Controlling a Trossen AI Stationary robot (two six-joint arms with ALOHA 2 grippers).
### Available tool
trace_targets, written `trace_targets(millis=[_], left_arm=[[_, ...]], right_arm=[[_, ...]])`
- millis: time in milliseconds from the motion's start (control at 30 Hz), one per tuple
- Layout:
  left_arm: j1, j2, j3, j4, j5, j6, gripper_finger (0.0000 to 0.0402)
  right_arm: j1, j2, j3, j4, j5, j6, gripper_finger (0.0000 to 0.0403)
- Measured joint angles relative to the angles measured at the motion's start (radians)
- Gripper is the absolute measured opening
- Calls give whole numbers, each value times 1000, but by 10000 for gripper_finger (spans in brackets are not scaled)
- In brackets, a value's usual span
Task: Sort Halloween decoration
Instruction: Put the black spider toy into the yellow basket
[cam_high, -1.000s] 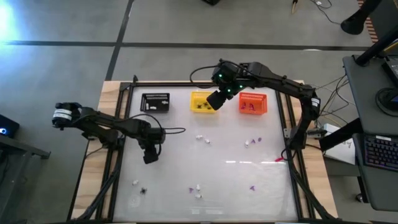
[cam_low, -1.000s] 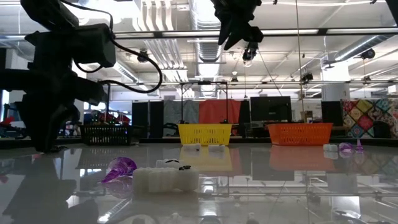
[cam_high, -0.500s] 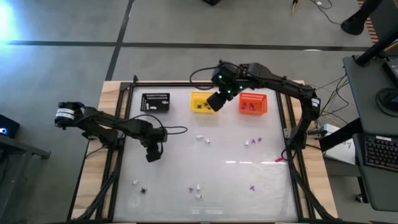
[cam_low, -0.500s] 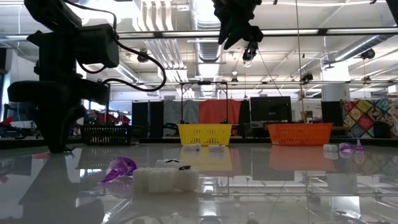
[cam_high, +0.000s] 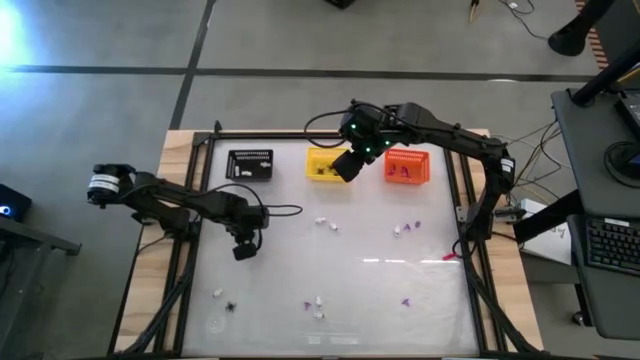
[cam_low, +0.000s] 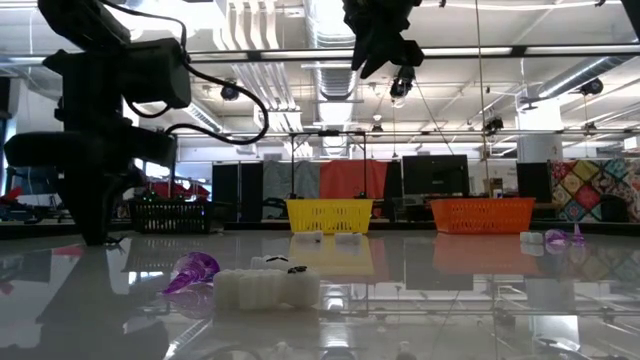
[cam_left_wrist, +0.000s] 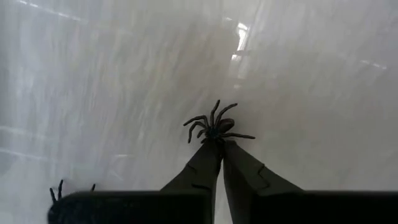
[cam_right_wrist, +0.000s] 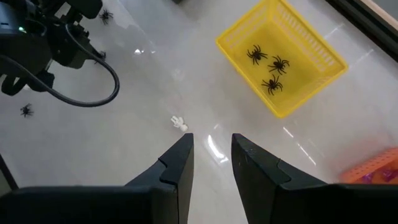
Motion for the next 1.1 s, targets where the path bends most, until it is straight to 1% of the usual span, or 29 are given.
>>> trace_targets(millis=[100, 233, 400, 700, 900, 1100], left_arm=[[0, -28, 7, -2, 6, 0, 1], [0, -75, 25, -1, 48, -9, 1], [0, -123, 33, -11, 57, -34, 1], [-2, -170, 46, -3, 64, -27, 1], [4, -179, 105, 39, 64, -16, 0], [40, -180, 183, 53, 64, 34, 0]], right_arm=[[0, 0, 0, 0, 0, 1, 94], [0, 0, 0, 0, 0, 2, 91], [0, 0, 0, -2, 0, 3, 94], [2, 0, 0, -10, 0, 5, 98], [2, 0, 0, -10, 3, 7, 91], [2, 0, 0, -11, 3, 8, 96]])
